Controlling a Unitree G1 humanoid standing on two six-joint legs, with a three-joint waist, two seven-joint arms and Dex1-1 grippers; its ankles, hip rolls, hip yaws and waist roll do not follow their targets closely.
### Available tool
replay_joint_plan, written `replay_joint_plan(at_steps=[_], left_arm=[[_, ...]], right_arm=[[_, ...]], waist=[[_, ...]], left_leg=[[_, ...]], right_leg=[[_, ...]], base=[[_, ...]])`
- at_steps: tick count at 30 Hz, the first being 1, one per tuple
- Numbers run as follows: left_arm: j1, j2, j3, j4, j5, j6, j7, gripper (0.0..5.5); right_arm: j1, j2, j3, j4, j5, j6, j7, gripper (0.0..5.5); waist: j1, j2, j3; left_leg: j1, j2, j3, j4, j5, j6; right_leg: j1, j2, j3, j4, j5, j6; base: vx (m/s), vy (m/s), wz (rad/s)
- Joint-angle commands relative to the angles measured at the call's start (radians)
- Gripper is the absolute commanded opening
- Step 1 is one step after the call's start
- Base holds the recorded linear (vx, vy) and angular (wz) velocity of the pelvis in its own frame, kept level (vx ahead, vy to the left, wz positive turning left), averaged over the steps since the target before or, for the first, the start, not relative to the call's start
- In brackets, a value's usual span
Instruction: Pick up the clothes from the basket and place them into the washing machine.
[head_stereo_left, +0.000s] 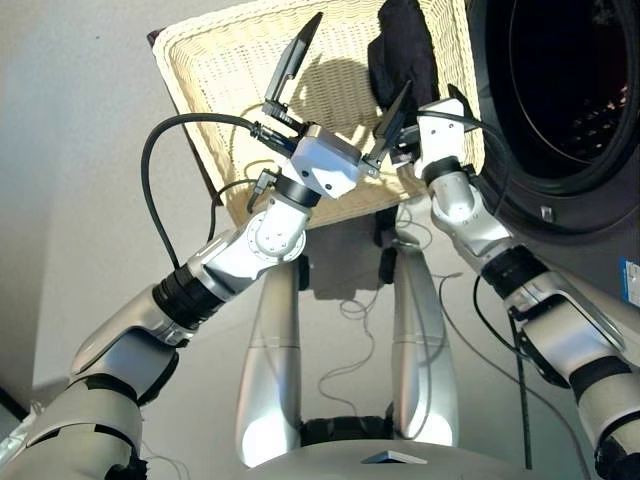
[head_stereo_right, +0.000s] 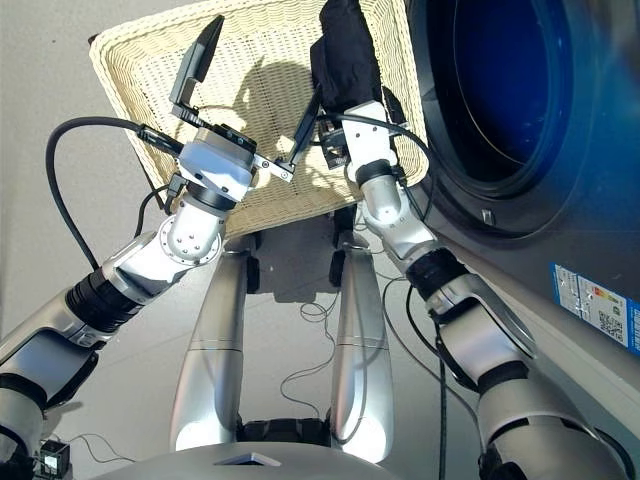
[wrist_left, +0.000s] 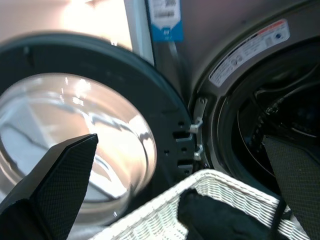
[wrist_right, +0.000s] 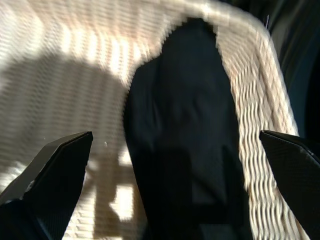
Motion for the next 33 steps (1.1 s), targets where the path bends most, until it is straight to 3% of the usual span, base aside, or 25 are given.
replay_joint_plan(at_steps=[1, 9, 21, 33], left_arm=[[0.004, -0.034, 0.041, -0.120, -0.029, -0.065, -0.011, 5.50], [0.008, -0.027, 0.044, -0.145, -0.044, -0.066, -0.018, 5.50], [0.004, -0.008, 0.031, -0.181, -0.074, -0.066, -0.021, 5.50], [-0.018, 0.000, 0.012, -0.204, -0.079, -0.065, -0.024, 5.50]], right_arm=[[-0.058, -0.011, -0.035, 0.015, 0.058, -0.020, -0.013, 5.50], [-0.128, -0.010, -0.027, 0.189, 0.061, 0.016, -0.001, 5.50], [-0.251, -0.049, -0.017, 0.425, -0.015, 0.080, -0.017, 5.50], [-0.296, -0.062, -0.013, 0.502, -0.022, 0.097, -0.005, 5.50]], waist=[[0.024, 0.061, -0.014], [0.035, 0.078, -0.014], [0.053, 0.105, -0.014], [0.069, 0.131, -0.014]], left_leg=[[-0.001, 0.011, 0.040, 0.032, -0.021, -0.013], [-0.063, 0.015, 0.032, 0.106, -0.047, -0.016], [-0.135, 0.014, 0.019, 0.150, -0.058, -0.016], [-0.176, 0.005, 0.014, 0.169, -0.059, -0.014]], right_leg=[[0.025, 0.041, 0.019, 0.008, -0.025, 0.010], [-0.038, 0.038, 0.010, 0.089, -0.060, 0.001], [-0.114, 0.032, -0.010, 0.157, -0.089, 0.005], [-0.162, 0.026, -0.017, 0.200, -0.106, 0.005]], base=[[0.000, 0.000, 0.000], [0.000, 0.000, 0.000], [0.000, 0.000, 0.000], [0.000, 0.000, 0.000]])
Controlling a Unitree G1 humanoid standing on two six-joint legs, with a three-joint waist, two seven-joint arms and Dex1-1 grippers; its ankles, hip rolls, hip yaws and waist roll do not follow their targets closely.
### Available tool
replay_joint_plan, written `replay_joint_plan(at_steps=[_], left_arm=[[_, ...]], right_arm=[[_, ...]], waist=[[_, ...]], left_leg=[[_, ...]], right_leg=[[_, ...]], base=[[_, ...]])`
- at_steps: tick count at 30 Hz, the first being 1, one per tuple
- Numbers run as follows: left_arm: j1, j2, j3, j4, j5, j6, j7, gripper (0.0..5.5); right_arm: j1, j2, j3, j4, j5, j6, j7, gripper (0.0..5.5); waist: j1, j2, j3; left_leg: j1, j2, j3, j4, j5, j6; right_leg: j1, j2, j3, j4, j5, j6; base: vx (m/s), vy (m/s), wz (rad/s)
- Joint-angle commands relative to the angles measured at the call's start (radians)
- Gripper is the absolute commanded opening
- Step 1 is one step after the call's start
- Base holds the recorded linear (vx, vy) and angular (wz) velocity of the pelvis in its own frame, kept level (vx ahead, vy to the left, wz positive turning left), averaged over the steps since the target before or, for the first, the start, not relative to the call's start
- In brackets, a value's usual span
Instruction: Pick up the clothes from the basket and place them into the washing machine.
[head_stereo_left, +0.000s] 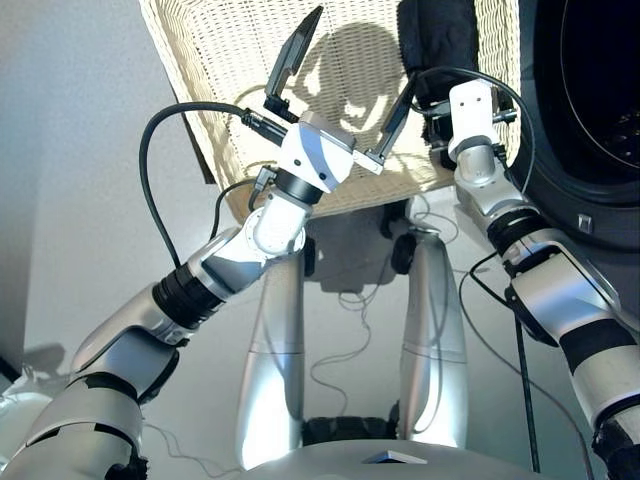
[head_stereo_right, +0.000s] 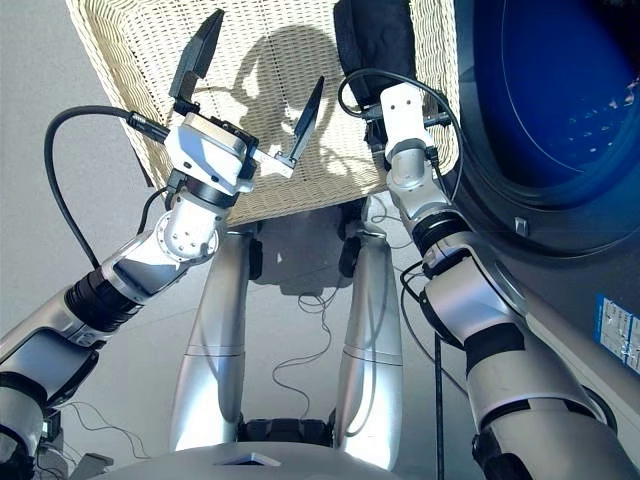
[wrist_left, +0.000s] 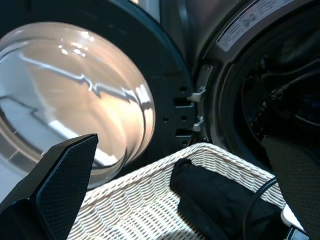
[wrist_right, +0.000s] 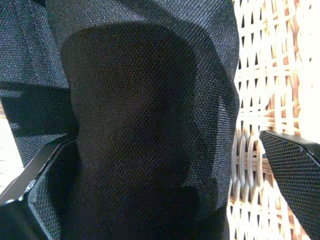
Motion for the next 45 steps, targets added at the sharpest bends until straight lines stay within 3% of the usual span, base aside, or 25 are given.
replay_joint_plan(at_steps=[1, 5, 6, 7, 19, 29, 37, 42, 45], left_arm=[[-0.005, -0.027, 0.014, -0.158, -0.002, -0.065, 0.004, 5.50], [-0.003, -0.026, 0.017, -0.167, -0.006, -0.061, 0.007, 5.50], [-0.003, -0.026, 0.017, -0.168, -0.006, -0.059, 0.005, 5.50], [-0.004, -0.023, 0.021, -0.169, -0.009, -0.061, 0.006, 5.50], [0.005, -0.012, 0.022, -0.157, -0.032, -0.057, -0.004, 5.50], [0.032, 0.031, 0.040, -0.160, -0.032, -0.059, -0.004, 5.50], [0.065, 0.081, 0.081, -0.162, 0.011, -0.055, 0.036, 5.50], [0.081, 0.094, 0.118, -0.168, 0.022, -0.069, 0.066, 5.50], [0.088, 0.094, 0.130, -0.173, 0.027, -0.080, 0.083, 5.50]], right_arm=[[-0.100, -0.060, 0.000, 0.075, -0.019, 0.020, -0.008, 5.50], [-0.100, -0.051, -0.002, 0.080, -0.017, 0.022, -0.005, 5.50], [-0.101, -0.050, -0.001, 0.080, -0.017, 0.022, -0.002, 3.54], [-0.097, -0.047, 0.003, 0.075, -0.012, 0.020, 0.000, 0.00], [-0.075, -0.024, 0.019, 0.011, 0.051, -0.001, 0.044, 0.00], [0.020, -0.083, -0.014, -0.219, 0.147, -0.067, 0.045, 0.00], [0.205, -0.177, -0.248, -0.591, 0.247, -0.232, -0.051, 0.00], [0.271, -0.172, -0.447, -0.702, 0.267, -0.368, -0.177, 0.00], [0.282, -0.176, -0.504, -0.725, 0.203, -0.398, -0.261, 0.00]], waist=[[0.027, 0.112, -0.012], [0.028, 0.114, -0.012], [0.027, 0.114, -0.012], [0.026, 0.112, -0.012], [0.017, 0.099, -0.012], [-0.007, 0.074, -0.012], [-0.043, 0.046, -0.012], [-0.060, 0.040, -0.012], [-0.062, 0.036, -0.012]], left_leg=[[-0.008, 0.010, 0.043, 0.016, -0.010, 0.018], [-0.017, 0.007, 0.045, 0.019, -0.009, 0.017], [-0.021, 0.007, 0.043, 0.022, -0.008, 0.017], [-0.023, 0.007, 0.043, 0.023, -0.007, 0.019], [-0.005, 0.009, 0.051, -0.007, 0.004, 0.025], [0.018, 0.013, 0.055, -0.035, 0.013, 0.028], [0.031, 0.011, 0.059, -0.044, 0.012, 0.035], [0.037, 0.009, 0.061, -0.040, 0.005, 0.037], [0.041, 0.010, 0.063, -0.040, 0.002, 0.038]], right_leg=[[0.021, 0.035, 0.002, -0.001, -0.030, 0.046], [0.008, 0.033, 0.001, 0.009, -0.031, 0.045], [0.004, 0.033, 0.001, 0.012, -0.030, 0.045], [0.002, 0.034, 0.001, 0.013, -0.029, 0.044], [0.021, 0.035, 0.005, -0.023, -0.008, 0.046], [0.041, 0.044, 0.018, -0.056, 0.007, 0.046], [0.052, 0.049, 0.031, -0.070, 0.008, 0.050], [0.054, 0.056, 0.036, -0.068, 0.008, 0.052], [0.058, 0.059, 0.039, -0.069, 0.008, 0.052]], base=[[0.000, 0.000, 0.000], [0.000, 0.000, 0.000], [0.000, 0.000, 0.000], [0.000, 0.000, 0.000], [0.000, 0.000, 0.000], [0.000, 0.000, 0.000], [0.000, 0.000, 0.000], [0.000, 0.000, 0.000], [0.000, 0.000, 0.000]])
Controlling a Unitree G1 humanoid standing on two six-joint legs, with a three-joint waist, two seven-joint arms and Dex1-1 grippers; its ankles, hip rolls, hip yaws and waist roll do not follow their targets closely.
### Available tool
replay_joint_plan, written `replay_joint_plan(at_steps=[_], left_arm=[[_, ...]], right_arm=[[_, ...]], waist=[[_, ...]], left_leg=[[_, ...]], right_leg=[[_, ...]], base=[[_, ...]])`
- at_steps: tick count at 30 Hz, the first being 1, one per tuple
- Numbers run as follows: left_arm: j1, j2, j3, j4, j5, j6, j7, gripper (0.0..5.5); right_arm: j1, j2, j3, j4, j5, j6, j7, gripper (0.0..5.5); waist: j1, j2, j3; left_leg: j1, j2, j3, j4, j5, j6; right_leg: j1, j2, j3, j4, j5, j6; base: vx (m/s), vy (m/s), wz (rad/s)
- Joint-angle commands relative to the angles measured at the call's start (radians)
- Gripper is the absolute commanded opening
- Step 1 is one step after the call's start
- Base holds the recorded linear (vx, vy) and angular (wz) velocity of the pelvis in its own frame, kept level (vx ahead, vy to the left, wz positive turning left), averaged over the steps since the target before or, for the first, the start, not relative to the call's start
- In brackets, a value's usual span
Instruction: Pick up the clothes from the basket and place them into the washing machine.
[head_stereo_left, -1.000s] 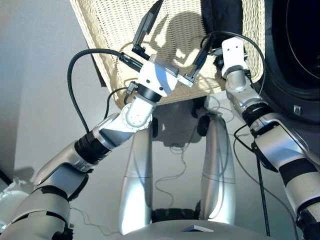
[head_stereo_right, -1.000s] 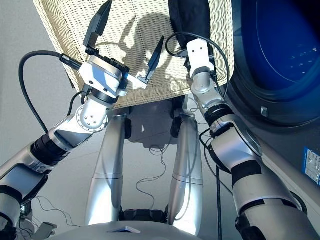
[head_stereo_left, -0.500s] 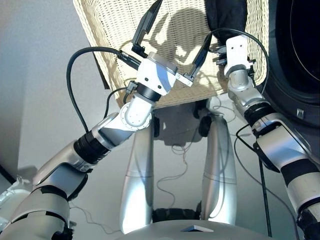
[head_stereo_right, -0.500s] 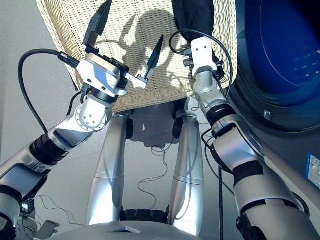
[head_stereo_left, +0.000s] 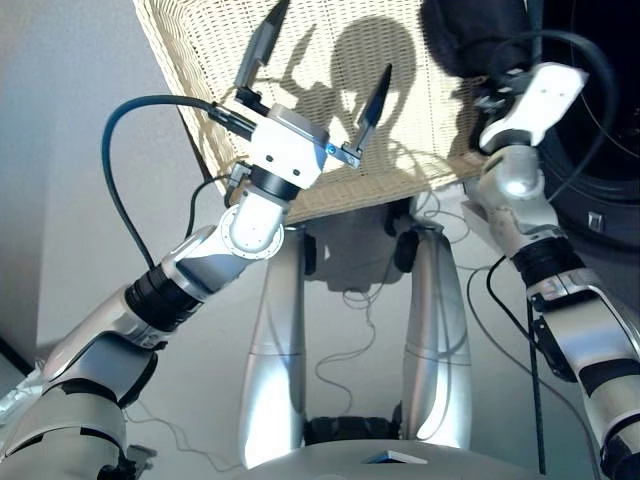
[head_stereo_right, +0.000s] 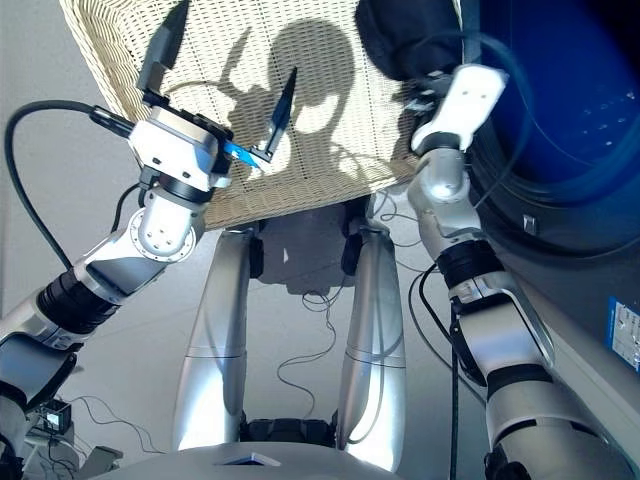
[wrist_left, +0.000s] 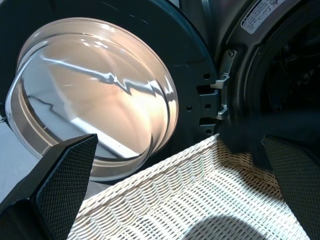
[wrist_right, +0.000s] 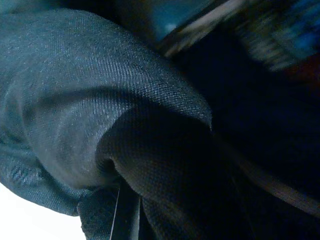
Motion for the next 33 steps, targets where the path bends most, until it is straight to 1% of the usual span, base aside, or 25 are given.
replay_joint_plan(at_steps=[1, 3, 7, 9, 11, 14, 16, 19, 22, 26, 30, 33], left_arm=[[0.041, -0.002, 0.064, -0.140, 0.047, -0.081, 0.037, 5.50], [0.039, -0.003, 0.064, -0.147, 0.052, -0.083, 0.047, 5.50], [0.037, -0.016, 0.075, -0.154, 0.068, -0.086, 0.074, 5.50], [0.033, -0.023, 0.075, -0.151, 0.077, -0.090, 0.080, 5.50], [0.034, -0.025, 0.075, -0.154, 0.090, -0.095, 0.091, 5.50], [0.034, -0.018, 0.066, -0.162, 0.097, -0.098, 0.102, 5.50], [0.030, -0.012, 0.057, -0.163, 0.092, -0.102, 0.105, 5.50], [0.023, -0.011, 0.044, -0.168, 0.076, -0.107, 0.100, 5.50], [0.015, -0.009, 0.022, -0.173, 0.049, -0.111, 0.081, 5.50], [-0.001, 0.001, -0.003, -0.180, 0.020, -0.100, 0.054, 5.50], [-0.012, 0.013, -0.022, -0.181, 0.006, -0.088, 0.022, 5.50], [-0.017, 0.017, -0.024, -0.180, 0.001, -0.085, 0.009, 5.50]], right_arm=[[-0.001, -0.058, -0.084, -0.122, -0.049, -0.145, -0.117, 0.00], [0.006, -0.055, -0.104, -0.127, -0.075, -0.156, -0.161, 0.00], [0.027, -0.046, -0.162, -0.118, -0.153, -0.174, -0.266, 0.00], [0.036, -0.063, -0.171, -0.105, -0.221, -0.151, -0.311, 0.00], [0.031, -0.104, -0.184, -0.076, -0.299, -0.134, -0.385, 0.00], [0.000, -0.142, -0.207, 0.023, -0.299, -0.121, -0.447, 0.00], [-0.038, -0.166, -0.202, 0.094, -0.268, -0.112, -0.449, 0.00], [-0.110, -0.212, -0.168, 0.221, -0.183, -0.091, -0.404, 0.00], [-0.193, -0.266, -0.095, 0.378, -0.099, -0.054, -0.334, 0.00], [-0.281, -0.317, -0.034, 0.545, 0.019, -0.009, -0.245, 0.00], [-0.324, -0.360, 0.041, 0.647, 0.041, 0.060, -0.173, 0.00], [-0.350, -0.387, 0.068, 0.695, 0.065, 0.091, -0.135, 0.00]], waist=[[-0.031, 0.016, -0.015], [-0.032, 0.013, -0.015], [-0.034, 0.016, -0.015], [-0.034, 0.017, -0.015], [-0.032, 0.020, -0.015], [-0.025, 0.028, -0.015], [-0.020, 0.032, -0.015], [-0.011, 0.035, -0.015], [0.000, 0.039, -0.015], [0.008, 0.042, -0.015], [0.011, 0.043, -0.015], [0.009, 0.041, -0.015]], left_leg=[[0.062, 0.003, 0.055, -0.060, -0.010, 0.041], [0.064, 0.003, 0.057, -0.059, -0.011, 0.041], [0.066, 0.000, 0.054, -0.055, -0.015, 0.043], [0.068, 0.000, 0.052, -0.055, -0.015, 0.043], [0.068, -0.002, 0.050, -0.053, -0.016, 0.043], [0.070, -0.003, 0.049, -0.053, -0.018, 0.042], [0.069, -0.004, 0.048, -0.051, -0.019, 0.042], [0.068, -0.002, 0.050, -0.046, -0.021, 0.041], [0.069, 0.000, 0.050, -0.045, -0.021, 0.039], [0.072, 0.002, 0.051, -0.044, -0.021, 0.035], [0.084, 0.005, 0.055, -0.058, -0.015, 0.030], [0.097, 0.007, 0.055, -0.071, -0.014, 0.028]], right_leg=[[0.077, 0.045, 0.028, -0.090, 0.012, 0.047], [0.081, 0.046, 0.028, -0.092, 0.012, 0.047], [0.088, 0.049, 0.032, -0.093, 0.010, 0.047], [0.089, 0.050, 0.032, -0.093, 0.009, 0.047], [0.091, 0.048, 0.032, -0.092, 0.009, 0.048], [0.092, 0.047, 0.033, -0.092, 0.009, 0.050], [0.090, 0.048, 0.033, -0.090, 0.008, 0.050], [0.090, 0.047, 0.033, -0.087, 0.009, 0.051], [0.090, 0.043, 0.031, -0.082, 0.011, 0.051], [0.097, 0.038, 0.027, -0.084, 0.014, 0.051], [0.111, 0.036, 0.028, -0.095, 0.018, 0.052], [0.122, 0.034, 0.026, -0.106, 0.020, 0.053]], base=[[0.000, 0.000, 0.000], [0.000, 0.000, 0.000], [0.000, 0.000, 0.000], [0.000, 0.000, 0.000], [0.000, 0.000, 0.000], [0.000, 0.000, 0.000], [0.000, 0.000, 0.000], [0.000, 0.000, 0.000], [0.000, 0.000, 0.000], [0.000, 0.000, 0.000], [0.000, 0.000, 0.000], [0.000, 0.000, 0.000]])
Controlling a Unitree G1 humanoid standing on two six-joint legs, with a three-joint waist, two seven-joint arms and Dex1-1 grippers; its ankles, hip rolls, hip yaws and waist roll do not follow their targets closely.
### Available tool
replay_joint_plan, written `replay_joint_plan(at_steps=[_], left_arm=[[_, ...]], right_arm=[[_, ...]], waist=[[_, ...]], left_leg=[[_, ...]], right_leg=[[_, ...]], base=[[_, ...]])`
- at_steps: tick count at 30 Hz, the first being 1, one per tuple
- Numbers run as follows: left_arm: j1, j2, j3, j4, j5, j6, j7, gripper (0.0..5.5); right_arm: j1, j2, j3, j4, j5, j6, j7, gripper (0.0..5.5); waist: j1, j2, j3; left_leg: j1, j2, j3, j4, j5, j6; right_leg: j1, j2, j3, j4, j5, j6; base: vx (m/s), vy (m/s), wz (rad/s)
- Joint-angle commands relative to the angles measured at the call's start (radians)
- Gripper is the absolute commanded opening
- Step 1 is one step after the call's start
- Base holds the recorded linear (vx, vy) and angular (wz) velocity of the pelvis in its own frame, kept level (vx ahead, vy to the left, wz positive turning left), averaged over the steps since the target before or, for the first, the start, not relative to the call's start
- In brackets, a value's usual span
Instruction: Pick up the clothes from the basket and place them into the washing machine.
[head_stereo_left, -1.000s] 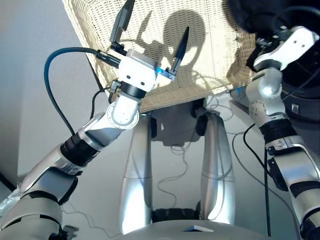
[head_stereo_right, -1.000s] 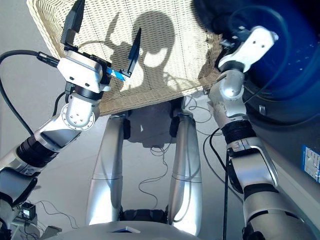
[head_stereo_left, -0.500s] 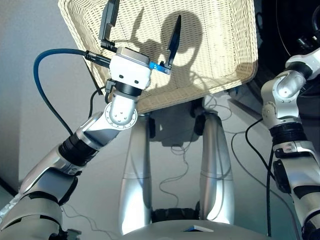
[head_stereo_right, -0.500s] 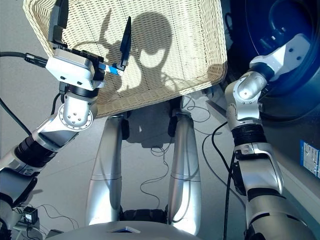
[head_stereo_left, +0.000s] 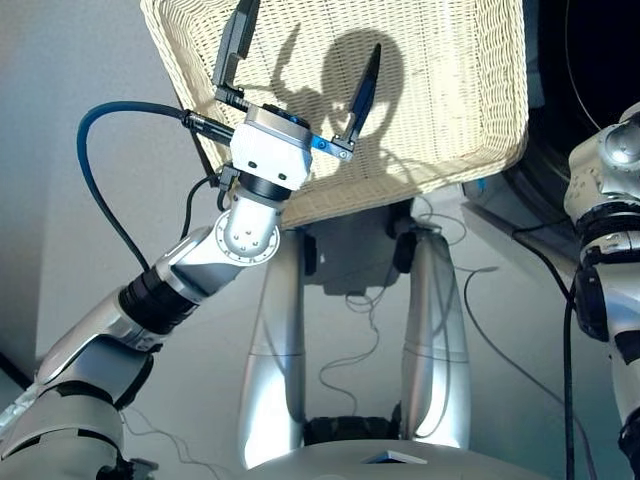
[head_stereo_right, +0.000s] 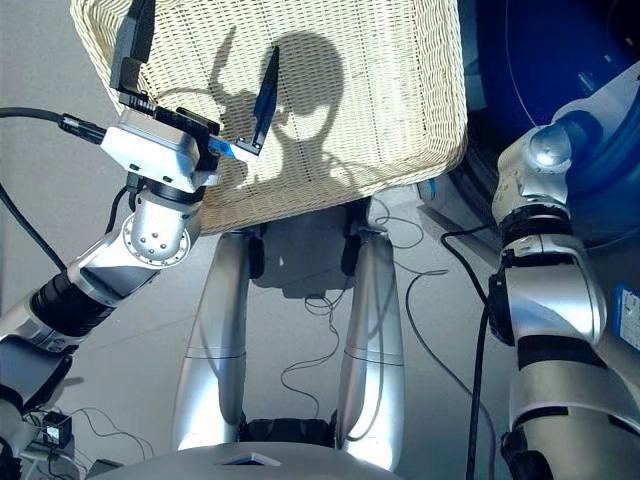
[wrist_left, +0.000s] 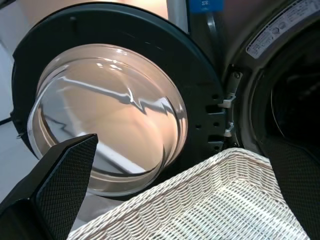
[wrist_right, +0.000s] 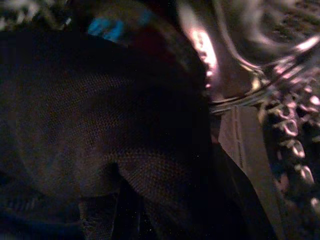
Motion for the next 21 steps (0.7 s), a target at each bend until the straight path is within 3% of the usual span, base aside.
replay_joint_plan(at_steps=[1, 2, 3, 16, 21], left_arm=[[-0.005, -0.011, 0.012, -0.147, -0.008, -0.053, -0.018, 5.50], [-0.007, -0.009, 0.010, -0.149, -0.009, -0.053, -0.021, 5.50], [-0.008, -0.008, 0.010, -0.151, -0.010, -0.051, -0.023, 5.50], [0.010, -0.026, 0.037, -0.142, -0.006, -0.046, -0.020, 5.50], [0.034, -0.042, 0.069, -0.138, 0.008, -0.045, -0.012, 5.50]], right_arm=[[-0.077, -0.203, 0.048, 0.053, 0.061, -0.002, 0.021, 0.00], [-0.092, -0.213, 0.051, 0.075, 0.073, 0.006, 0.024, 4.01], [-0.095, -0.213, 0.054, 0.078, 0.081, 0.009, 0.029, 5.50], [-0.073, -0.157, 0.107, 0.016, 0.038, 0.008, 0.064, 5.50], [0.039, -0.098, 0.152, -0.192, -0.120, -0.005, 0.042, 5.50]], waist=[[-0.019, 0.042, -0.016], [-0.018, 0.042, -0.016], [-0.019, 0.042, -0.016], [-0.027, 0.033, -0.016], [-0.038, 0.022, -0.016]], left_leg=[[0.093, 0.009, 0.033, -0.106, 0.002, 0.002], [0.096, 0.009, 0.033, -0.109, 0.003, 0.001], [0.097, 0.009, 0.033, -0.113, 0.003, 0.001], [0.105, 0.011, 0.038, -0.108, -0.001, 0.003], [0.108, 0.013, 0.046, -0.112, 0.003, 0.007]], right_leg=[[0.102, 0.037, 0.004, -0.098, 0.010, 0.027], [0.105, 0.036, 0.004, -0.102, 0.009, 0.027], [0.107, 0.036, 0.002, -0.104, 0.009, 0.027], [0.111, 0.040, 0.004, -0.108, 0.012, 0.025], [0.109, 0.044, 0.010, -0.111, 0.019, 0.024]], base=[[0.000, 0.000, 0.000], [0.000, 0.000, 0.000], [0.000, 0.000, 0.000], [0.000, 0.000, 0.000], [0.000, 0.000, 0.000]])
